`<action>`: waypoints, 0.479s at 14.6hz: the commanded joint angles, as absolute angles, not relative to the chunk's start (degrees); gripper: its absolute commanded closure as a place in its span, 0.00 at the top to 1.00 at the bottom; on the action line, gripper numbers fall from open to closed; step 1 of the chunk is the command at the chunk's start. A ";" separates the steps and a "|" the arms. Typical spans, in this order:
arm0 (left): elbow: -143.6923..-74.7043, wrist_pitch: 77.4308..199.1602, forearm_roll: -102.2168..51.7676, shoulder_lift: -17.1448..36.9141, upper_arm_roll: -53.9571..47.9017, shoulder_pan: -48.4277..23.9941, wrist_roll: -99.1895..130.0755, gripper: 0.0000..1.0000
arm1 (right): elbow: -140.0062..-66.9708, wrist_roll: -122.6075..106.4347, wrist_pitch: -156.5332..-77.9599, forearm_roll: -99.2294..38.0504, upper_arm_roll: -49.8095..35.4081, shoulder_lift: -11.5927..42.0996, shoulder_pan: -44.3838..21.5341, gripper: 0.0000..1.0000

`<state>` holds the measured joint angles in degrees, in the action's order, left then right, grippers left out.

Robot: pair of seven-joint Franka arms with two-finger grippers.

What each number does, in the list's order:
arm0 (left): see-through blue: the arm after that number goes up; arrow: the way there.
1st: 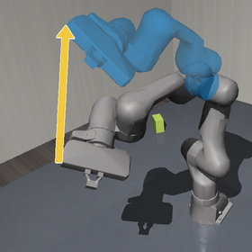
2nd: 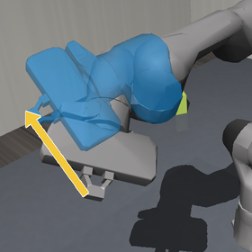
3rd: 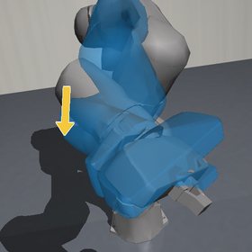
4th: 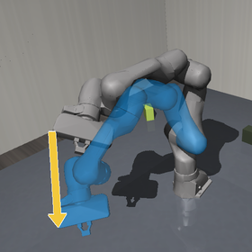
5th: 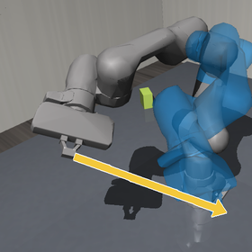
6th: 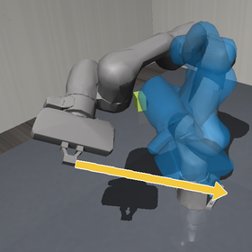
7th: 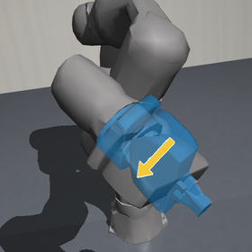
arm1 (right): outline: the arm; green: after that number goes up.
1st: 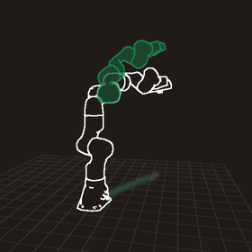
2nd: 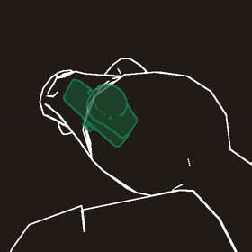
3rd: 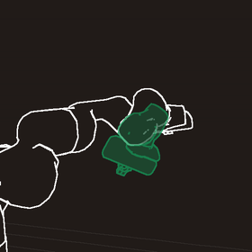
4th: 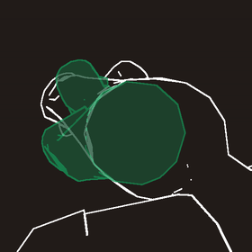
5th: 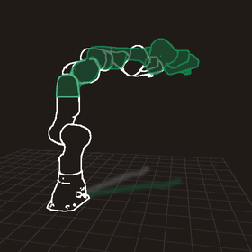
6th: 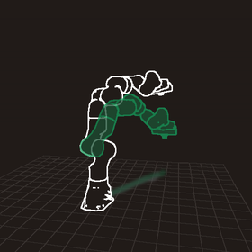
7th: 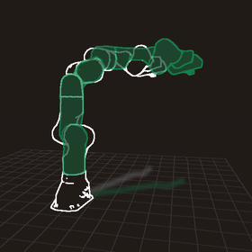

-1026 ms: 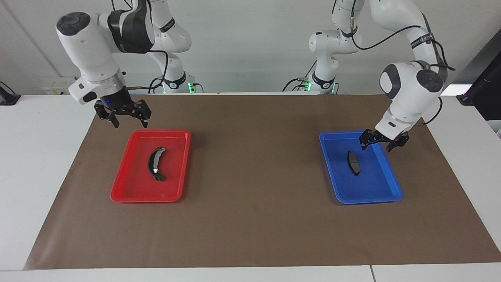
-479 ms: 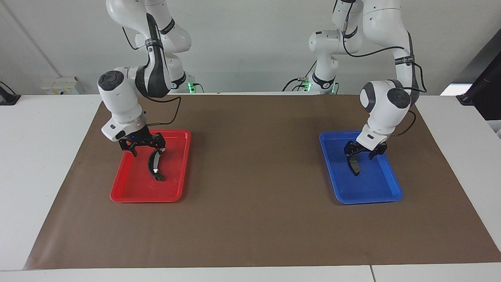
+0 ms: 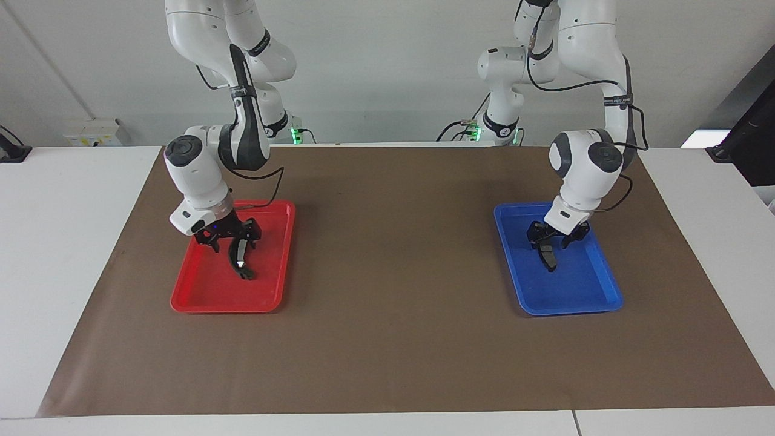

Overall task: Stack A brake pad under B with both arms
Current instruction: 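Grasp the small pad with the left gripper while the right gripper grasps the curved pad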

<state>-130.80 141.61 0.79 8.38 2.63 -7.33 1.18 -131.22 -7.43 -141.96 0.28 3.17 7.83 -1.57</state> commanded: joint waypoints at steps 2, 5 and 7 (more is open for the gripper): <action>-131.14 142.47 1.49 8.61 3.08 -8.61 3.78 0.43 | -131.75 -9.32 -142.04 0.18 2.99 7.65 -1.40 1.00; -129.82 139.85 1.49 7.21 3.08 -8.61 3.69 0.23 | -131.75 -9.23 -141.77 0.18 2.99 7.56 -1.49 0.99; -126.76 134.77 1.49 7.03 3.08 -8.79 3.78 0.26 | -131.75 -9.32 -141.77 0.18 2.99 7.56 -1.49 0.93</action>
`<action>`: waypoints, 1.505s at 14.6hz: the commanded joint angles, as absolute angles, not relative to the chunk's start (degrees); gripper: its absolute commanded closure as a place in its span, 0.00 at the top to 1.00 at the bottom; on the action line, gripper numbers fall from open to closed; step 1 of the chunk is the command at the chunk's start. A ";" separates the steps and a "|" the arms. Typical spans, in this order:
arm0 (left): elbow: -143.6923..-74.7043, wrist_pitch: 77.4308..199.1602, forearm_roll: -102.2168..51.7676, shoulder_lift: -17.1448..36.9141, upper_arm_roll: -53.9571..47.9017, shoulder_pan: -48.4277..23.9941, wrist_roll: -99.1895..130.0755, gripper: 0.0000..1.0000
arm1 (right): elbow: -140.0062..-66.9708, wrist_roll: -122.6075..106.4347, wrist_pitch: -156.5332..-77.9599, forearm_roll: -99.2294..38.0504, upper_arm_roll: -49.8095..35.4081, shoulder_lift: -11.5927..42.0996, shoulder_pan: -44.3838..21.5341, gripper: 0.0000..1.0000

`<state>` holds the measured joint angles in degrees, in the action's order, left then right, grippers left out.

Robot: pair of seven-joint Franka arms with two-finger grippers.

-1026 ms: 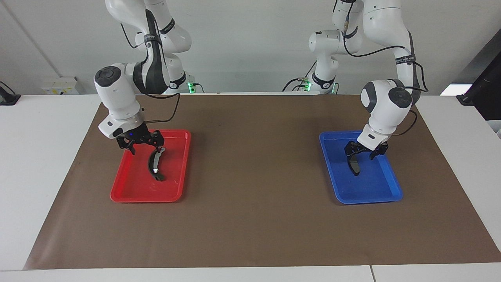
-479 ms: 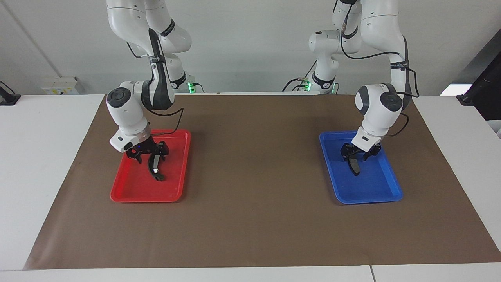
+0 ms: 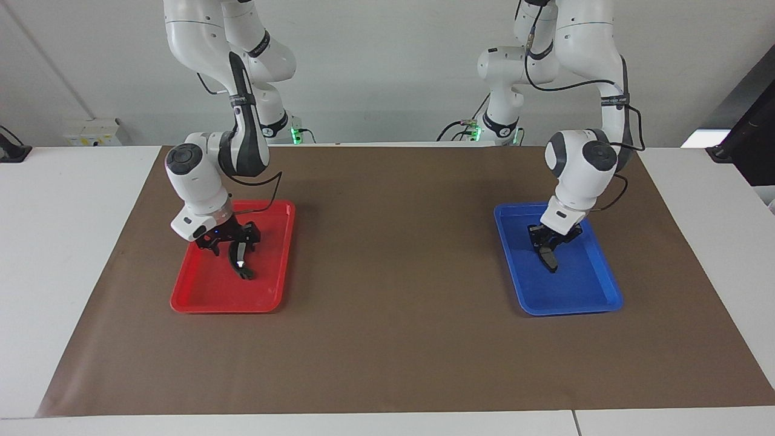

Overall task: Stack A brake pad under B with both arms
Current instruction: 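Lift the small pad with the left gripper toward the table center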

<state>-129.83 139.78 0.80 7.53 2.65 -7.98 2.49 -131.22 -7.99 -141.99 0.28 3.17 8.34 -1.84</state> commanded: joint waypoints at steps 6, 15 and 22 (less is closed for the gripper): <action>-115.94 123.49 1.49 7.73 3.08 -15.10 9.91 0.27 | -130.87 -9.06 -139.92 0.18 2.81 7.65 -1.49 0.00; -113.92 133.94 1.49 13.51 3.16 -40.48 40.58 0.29 | -121.47 -6.95 -127.98 0.18 2.64 6.51 -1.58 0.00; -108.46 142.72 1.67 23.64 3.08 -47.02 44.92 0.48 | -120.06 2.00 -125.77 0.18 2.11 6.42 -5.53 0.00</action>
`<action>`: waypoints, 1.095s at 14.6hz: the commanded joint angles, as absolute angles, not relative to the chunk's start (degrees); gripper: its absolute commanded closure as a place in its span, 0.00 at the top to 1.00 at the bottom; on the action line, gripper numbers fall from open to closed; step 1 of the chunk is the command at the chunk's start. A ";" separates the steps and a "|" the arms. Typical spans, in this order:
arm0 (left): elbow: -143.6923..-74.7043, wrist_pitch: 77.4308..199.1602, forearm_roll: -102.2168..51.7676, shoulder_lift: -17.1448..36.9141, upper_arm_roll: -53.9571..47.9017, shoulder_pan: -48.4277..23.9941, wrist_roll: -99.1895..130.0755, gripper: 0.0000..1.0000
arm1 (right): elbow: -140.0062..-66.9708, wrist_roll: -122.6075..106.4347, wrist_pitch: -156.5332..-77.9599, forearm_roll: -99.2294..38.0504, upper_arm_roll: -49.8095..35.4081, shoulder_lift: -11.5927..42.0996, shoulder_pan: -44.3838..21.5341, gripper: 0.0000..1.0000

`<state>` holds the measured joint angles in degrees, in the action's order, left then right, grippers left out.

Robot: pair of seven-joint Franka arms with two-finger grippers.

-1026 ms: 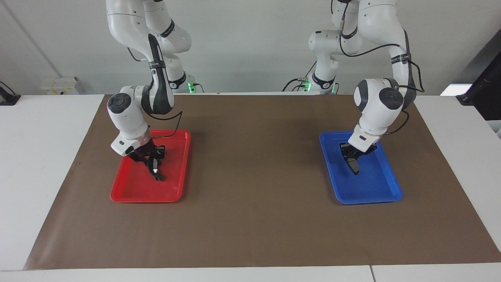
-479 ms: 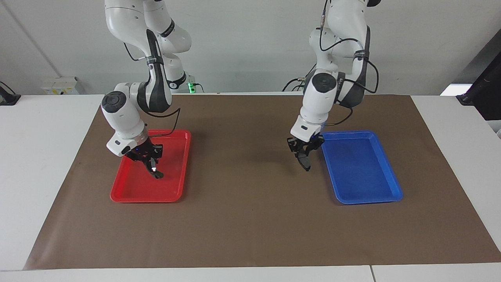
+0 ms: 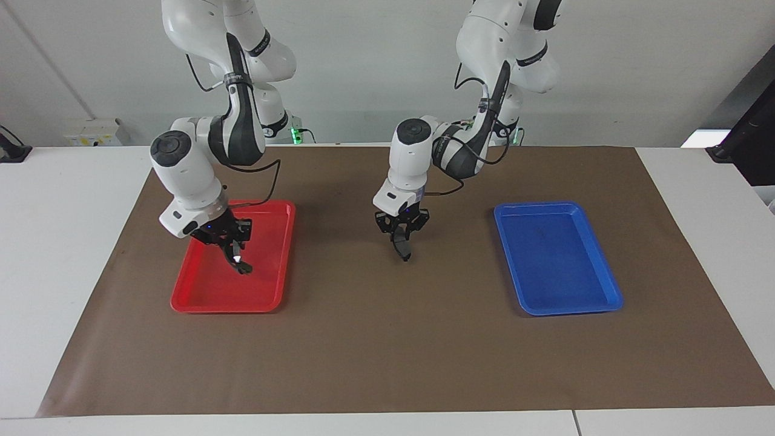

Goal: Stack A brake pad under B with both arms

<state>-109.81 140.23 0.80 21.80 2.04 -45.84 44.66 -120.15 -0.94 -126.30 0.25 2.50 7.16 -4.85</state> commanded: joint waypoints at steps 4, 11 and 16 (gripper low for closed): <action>-108.72 142.56 1.76 23.64 3.08 -46.93 44.30 0.76 | -119.97 4.92 -125.60 0.18 2.02 6.42 -8.08 0.00; -109.68 135.21 2.11 18.74 3.87 -43.79 38.70 0.97 | -115.59 5.01 -125.42 0.09 1.76 8.08 -16.43 0.00; -111.89 117.72 2.11 6.34 3.87 -30.79 20.61 0.98 | -106.47 9.90 -123.33 -5.36 0.97 14.03 -21.25 0.00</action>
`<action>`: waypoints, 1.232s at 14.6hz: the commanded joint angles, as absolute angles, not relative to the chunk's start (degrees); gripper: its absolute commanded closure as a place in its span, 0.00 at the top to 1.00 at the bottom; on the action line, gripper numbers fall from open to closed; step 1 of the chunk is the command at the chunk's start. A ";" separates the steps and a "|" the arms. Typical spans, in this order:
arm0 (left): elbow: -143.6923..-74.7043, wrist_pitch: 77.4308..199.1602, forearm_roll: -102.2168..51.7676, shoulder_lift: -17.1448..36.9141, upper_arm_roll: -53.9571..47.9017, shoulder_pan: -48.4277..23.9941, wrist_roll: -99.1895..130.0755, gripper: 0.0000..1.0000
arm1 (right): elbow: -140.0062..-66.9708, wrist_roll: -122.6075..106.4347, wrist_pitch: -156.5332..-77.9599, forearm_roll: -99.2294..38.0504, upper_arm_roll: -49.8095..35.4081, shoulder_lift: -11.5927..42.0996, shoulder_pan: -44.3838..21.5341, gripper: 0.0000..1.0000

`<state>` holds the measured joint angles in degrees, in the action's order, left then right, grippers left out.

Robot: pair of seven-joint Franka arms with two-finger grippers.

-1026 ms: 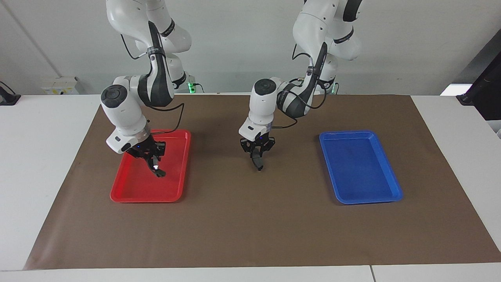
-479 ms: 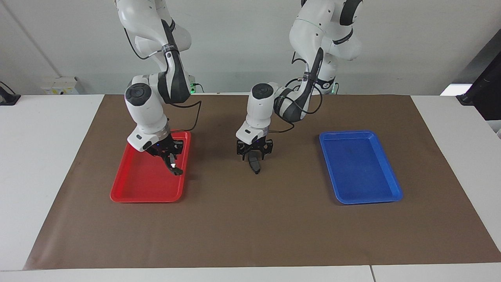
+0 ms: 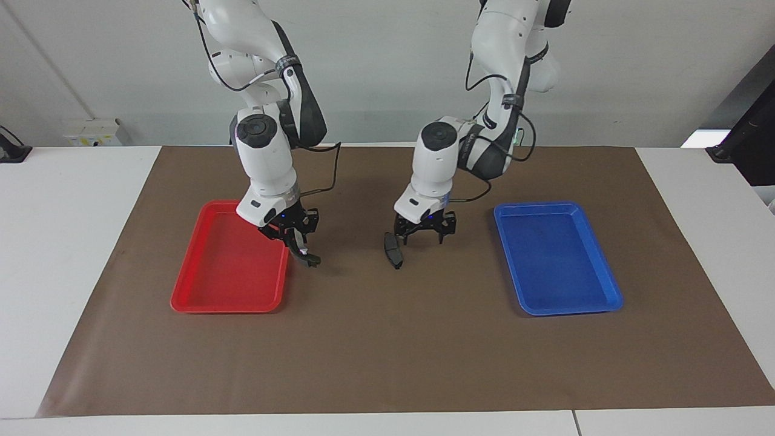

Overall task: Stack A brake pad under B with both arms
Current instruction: 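Retract the left gripper while the right gripper carries the curved pad over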

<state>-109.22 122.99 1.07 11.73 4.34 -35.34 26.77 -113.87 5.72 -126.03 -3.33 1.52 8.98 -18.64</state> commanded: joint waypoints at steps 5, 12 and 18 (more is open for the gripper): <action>-111.62 110.23 2.02 -0.86 3.87 -17.78 1.54 0.98 | -96.69 23.54 -122.60 -5.27 0.97 22.40 -29.26 0.00; -102.32 98.54 1.58 -1.94 3.96 -9.76 -5.89 0.98 | -96.32 24.70 -127.00 -4.31 0.97 27.16 -32.87 0.00; -95.98 92.03 1.49 -0.70 4.04 -6.86 -6.77 0.98 | -99.84 24.79 -127.44 -4.22 0.97 26.19 -33.92 0.00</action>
